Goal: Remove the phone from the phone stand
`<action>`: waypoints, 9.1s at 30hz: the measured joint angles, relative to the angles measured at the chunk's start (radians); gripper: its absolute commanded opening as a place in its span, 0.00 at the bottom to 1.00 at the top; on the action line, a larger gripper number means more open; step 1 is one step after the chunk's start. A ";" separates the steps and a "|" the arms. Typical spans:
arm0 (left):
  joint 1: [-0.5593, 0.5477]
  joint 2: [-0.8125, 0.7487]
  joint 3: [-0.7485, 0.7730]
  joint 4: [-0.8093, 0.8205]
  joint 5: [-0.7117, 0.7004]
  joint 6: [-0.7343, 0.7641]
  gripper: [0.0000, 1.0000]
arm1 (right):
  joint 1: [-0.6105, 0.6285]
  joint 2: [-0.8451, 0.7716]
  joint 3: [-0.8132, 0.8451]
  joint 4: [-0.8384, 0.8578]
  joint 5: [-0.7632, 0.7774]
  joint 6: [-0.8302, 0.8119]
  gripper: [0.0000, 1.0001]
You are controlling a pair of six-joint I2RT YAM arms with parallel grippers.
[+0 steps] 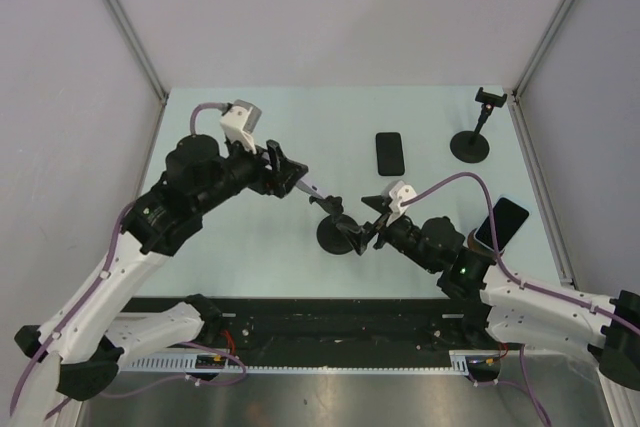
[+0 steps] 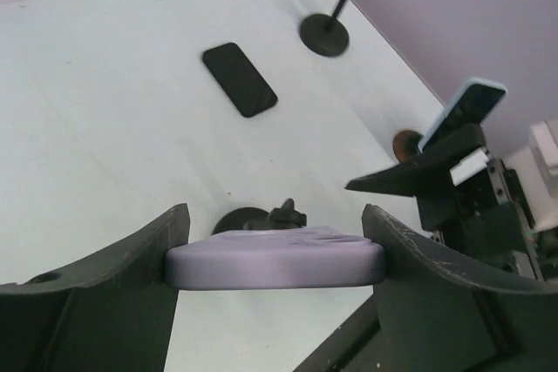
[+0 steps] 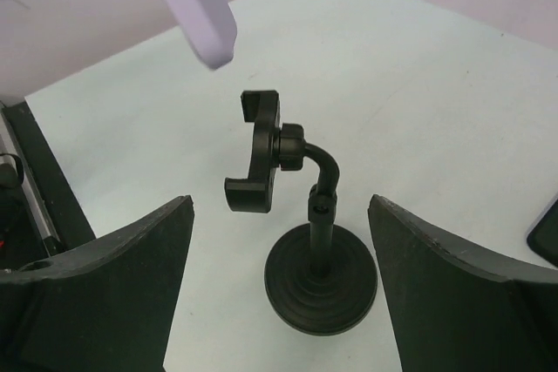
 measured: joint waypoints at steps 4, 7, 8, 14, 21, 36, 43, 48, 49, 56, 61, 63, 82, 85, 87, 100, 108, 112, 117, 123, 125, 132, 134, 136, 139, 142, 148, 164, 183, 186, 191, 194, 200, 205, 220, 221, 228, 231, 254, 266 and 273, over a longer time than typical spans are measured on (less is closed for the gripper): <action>0.031 -0.014 0.017 0.000 -0.040 -0.048 0.00 | 0.002 -0.039 0.002 0.000 -0.032 -0.023 0.86; 0.032 -0.002 0.034 0.000 -0.018 -0.069 0.00 | 0.006 -0.047 0.002 0.005 -0.083 -0.040 0.87; 0.032 0.007 0.042 0.000 0.001 -0.076 0.00 | 0.009 -0.048 0.002 0.008 -0.098 -0.045 0.86; 0.032 0.050 0.050 -0.001 0.099 -0.101 0.00 | 0.014 -0.032 0.019 0.023 -0.138 -0.075 0.84; 0.032 0.090 0.050 0.000 0.213 -0.119 0.00 | 0.014 0.015 0.059 0.054 -0.149 -0.098 0.77; 0.032 0.122 0.074 0.001 0.247 -0.158 0.38 | 0.026 0.079 0.106 0.086 -0.124 -0.162 0.00; 0.028 0.121 0.087 0.019 0.201 -0.161 0.94 | 0.026 0.079 0.135 0.064 -0.089 -0.163 0.00; 0.027 0.060 0.089 0.042 0.023 -0.055 1.00 | -0.022 0.076 0.168 -0.001 -0.064 -0.080 0.00; 0.028 0.038 0.089 0.044 -0.029 -0.028 1.00 | -0.049 0.077 0.177 -0.028 -0.056 -0.052 0.00; 0.028 -0.111 -0.006 0.143 -0.359 0.137 1.00 | -0.294 0.145 0.284 -0.165 -0.057 0.149 0.00; 0.035 -0.132 -0.151 0.221 -0.476 0.205 1.00 | -0.491 0.290 0.373 -0.222 -0.136 0.320 0.00; 0.043 -0.105 -0.195 0.233 -0.502 0.222 1.00 | -0.555 0.370 0.393 -0.232 -0.180 0.380 0.00; 0.225 -0.063 -0.257 0.286 -0.554 0.239 1.00 | -0.644 0.953 0.523 -0.100 -0.449 0.697 0.00; 0.244 -0.063 -0.263 0.286 -0.544 0.238 1.00 | -0.645 1.000 0.536 -0.063 -0.463 0.741 0.00; 0.261 -0.063 -0.265 0.287 -0.539 0.237 1.00 | -0.649 1.029 0.544 -0.040 -0.473 0.768 0.00; 0.291 -0.063 -0.266 0.293 -0.482 0.212 1.00 | -0.665 1.093 0.555 -0.047 -0.500 0.779 0.40; 0.293 -0.061 -0.266 0.294 -0.462 0.209 1.00 | -0.659 1.059 0.566 -0.129 -0.434 0.684 0.74; 0.293 -0.061 -0.266 0.293 -0.457 0.204 1.00 | -0.645 1.024 0.569 -0.187 -0.366 0.619 0.87; 0.293 -0.061 -0.266 0.294 -0.455 0.203 1.00 | -0.590 1.013 0.633 -0.284 -0.225 0.497 0.91; 0.294 -0.058 -0.266 0.294 -0.454 0.203 1.00 | -0.492 1.013 0.700 -0.368 -0.040 0.369 0.86; 0.294 -0.057 -0.266 0.294 -0.448 0.203 1.00 | -0.464 1.013 0.717 -0.399 0.012 0.336 0.81; 0.294 -0.056 -0.266 0.294 -0.436 0.203 1.00 | -0.410 1.013 0.731 -0.507 0.090 0.295 0.65; 0.294 -0.056 -0.266 0.294 -0.434 0.203 1.00 | -0.399 1.013 0.731 -0.536 0.097 0.297 0.59; 0.294 -0.056 -0.266 0.294 -0.431 0.203 1.00 | -0.389 1.013 0.731 -0.557 0.102 0.301 0.56; 0.294 -0.056 -0.266 0.294 -0.431 0.203 1.00 | -0.380 1.013 0.731 -0.569 0.104 0.306 0.55; 0.294 -0.056 -0.266 0.294 -0.431 0.202 1.00 | -0.373 1.014 0.731 -0.567 0.103 0.308 0.51; 0.294 -0.056 -0.266 0.294 -0.424 0.202 1.00 | -0.380 1.043 0.731 -0.523 0.107 0.316 0.46; 0.294 -0.042 -0.266 0.298 -0.409 0.202 1.00 | -0.426 1.100 0.731 -0.382 0.107 0.314 0.47; 0.294 -0.036 -0.267 0.307 -0.394 0.201 1.00 | -0.344 0.442 0.735 -0.599 -0.024 0.215 0.85; 0.294 -0.036 -0.267 0.307 -0.393 0.201 1.00 | -0.313 0.376 0.735 -0.681 -0.035 0.216 0.87; 0.294 -0.036 -0.267 0.307 -0.386 0.194 1.00 | -0.158 0.306 0.735 -0.800 0.017 0.249 0.91; 0.294 -0.036 -0.267 0.308 -0.385 0.194 1.00 | -0.029 0.294 0.735 -0.833 0.107 0.275 0.94; 0.294 -0.036 -0.267 0.308 -0.384 0.193 1.00 | 0.109 0.341 0.735 -0.879 0.283 0.330 0.98; 0.294 -0.035 -0.267 0.308 -0.383 0.193 1.00 | 0.148 0.417 0.734 -0.907 0.369 0.354 0.97; 0.294 -0.035 -0.268 0.308 -0.381 0.193 1.00 | 0.165 0.504 0.734 -0.969 0.521 0.343 0.90; 0.294 -0.035 -0.268 0.308 -0.380 0.193 1.00 | 0.165 0.503 0.734 -0.979 0.528 0.341 0.89; 0.294 -0.033 -0.269 0.308 -0.377 0.188 1.00 | 0.165 0.463 0.734 -1.037 0.538 0.341 0.75; 0.294 -0.032 -0.269 0.308 -0.376 0.187 1.00 | 0.164 0.448 0.734 -1.060 0.539 0.342 0.63; 0.294 -0.030 -0.269 0.308 -0.362 0.187 1.00 | 0.074 0.435 0.683 -1.102 0.483 0.369 0.27; 0.294 -0.031 -0.269 0.308 -0.360 0.186 1.00 | -0.094 0.338 0.663 -1.115 0.418 0.291 0.00; 0.294 -0.031 -0.269 0.308 -0.359 0.186 1.00 | -0.339 0.237 0.660 -1.081 0.335 0.224 0.00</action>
